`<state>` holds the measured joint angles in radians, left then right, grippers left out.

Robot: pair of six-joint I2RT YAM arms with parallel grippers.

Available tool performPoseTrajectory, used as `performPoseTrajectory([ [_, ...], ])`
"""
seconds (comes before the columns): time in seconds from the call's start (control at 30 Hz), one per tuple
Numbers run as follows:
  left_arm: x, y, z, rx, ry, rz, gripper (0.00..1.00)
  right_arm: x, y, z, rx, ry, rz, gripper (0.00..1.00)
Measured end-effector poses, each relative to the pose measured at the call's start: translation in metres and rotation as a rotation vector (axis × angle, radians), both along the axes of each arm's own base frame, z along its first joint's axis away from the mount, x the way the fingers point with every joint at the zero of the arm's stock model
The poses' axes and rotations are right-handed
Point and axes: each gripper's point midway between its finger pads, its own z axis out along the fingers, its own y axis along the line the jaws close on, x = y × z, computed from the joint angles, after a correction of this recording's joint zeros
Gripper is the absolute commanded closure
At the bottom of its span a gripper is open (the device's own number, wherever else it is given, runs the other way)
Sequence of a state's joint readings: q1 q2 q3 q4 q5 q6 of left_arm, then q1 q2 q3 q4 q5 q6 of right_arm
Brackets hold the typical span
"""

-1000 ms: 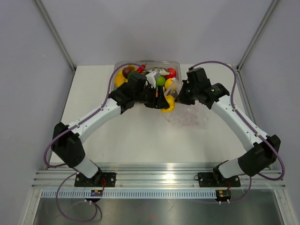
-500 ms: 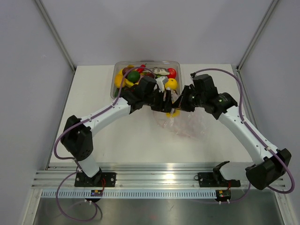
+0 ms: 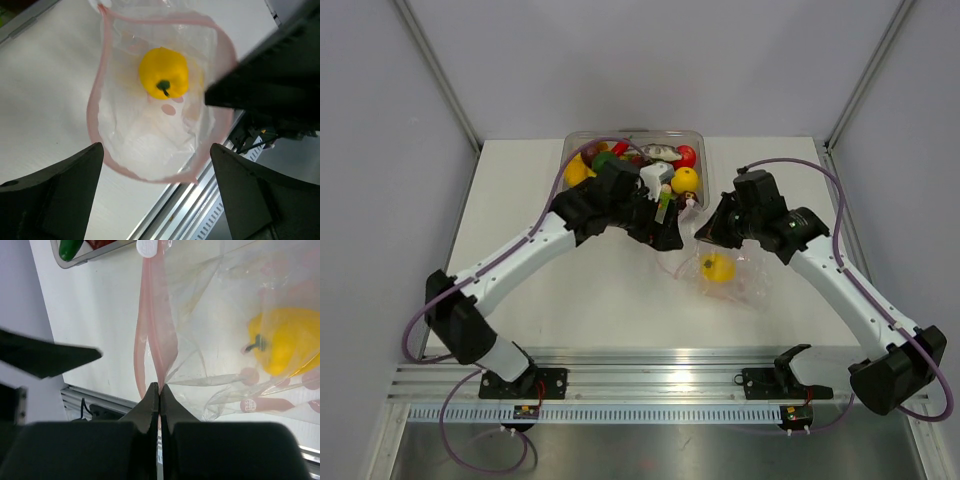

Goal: Place the food in the zip-top bag and seal the zipper
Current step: Pick up the fake fruit from the bin.

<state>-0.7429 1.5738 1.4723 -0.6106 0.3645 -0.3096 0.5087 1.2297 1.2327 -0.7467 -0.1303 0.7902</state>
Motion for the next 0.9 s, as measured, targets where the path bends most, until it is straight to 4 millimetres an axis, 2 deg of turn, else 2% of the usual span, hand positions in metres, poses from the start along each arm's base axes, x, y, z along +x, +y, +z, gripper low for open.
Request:
performPoseTrajectory([
  [0.07,-0.011,0.008,0.021,-0.037,-0.042,-0.034,0.16,0.002,-0.004,-0.001,-0.017,-0.005,-0.02,1.0],
  [0.17,-0.018,0.025,0.048,-0.107,-0.099,-0.04,0.25,0.004,-0.009,-0.001,-0.035,-0.016,-0.044,1.0],
  [0.23,-0.004,0.043,0.061,-0.138,-0.124,0.028,0.28,0.003,-0.013,-0.001,-0.048,-0.02,-0.056,1.0],
  [0.3,0.022,0.061,0.064,-0.135,-0.141,0.125,0.29,0.0,-0.019,-0.001,-0.066,-0.022,-0.071,1.0],
  [0.37,0.055,0.073,0.056,-0.075,-0.124,0.241,0.27,-0.003,-0.025,0.002,-0.08,-0.03,-0.084,1.0],
  [0.47,0.108,0.067,0.035,0.015,-0.098,0.355,0.21,-0.007,-0.031,0.007,-0.09,-0.046,-0.093,1.0],
  [0.57,0.147,0.062,-0.008,0.115,-0.038,0.446,0.18,-0.01,-0.035,0.011,-0.099,-0.054,-0.095,1.0],
  [0.7,0.168,0.066,-0.063,0.234,0.043,0.548,0.15,-0.013,-0.037,0.009,-0.112,-0.045,-0.092,1.0],
  [0.8,0.185,0.065,-0.081,0.273,0.06,0.597,0.1,-0.013,-0.037,0.009,-0.113,-0.045,-0.09,1.0],
  [0.9,0.2,0.059,-0.091,0.276,0.057,0.622,0.09,-0.013,-0.037,0.009,-0.113,-0.045,-0.089,1.0],
])
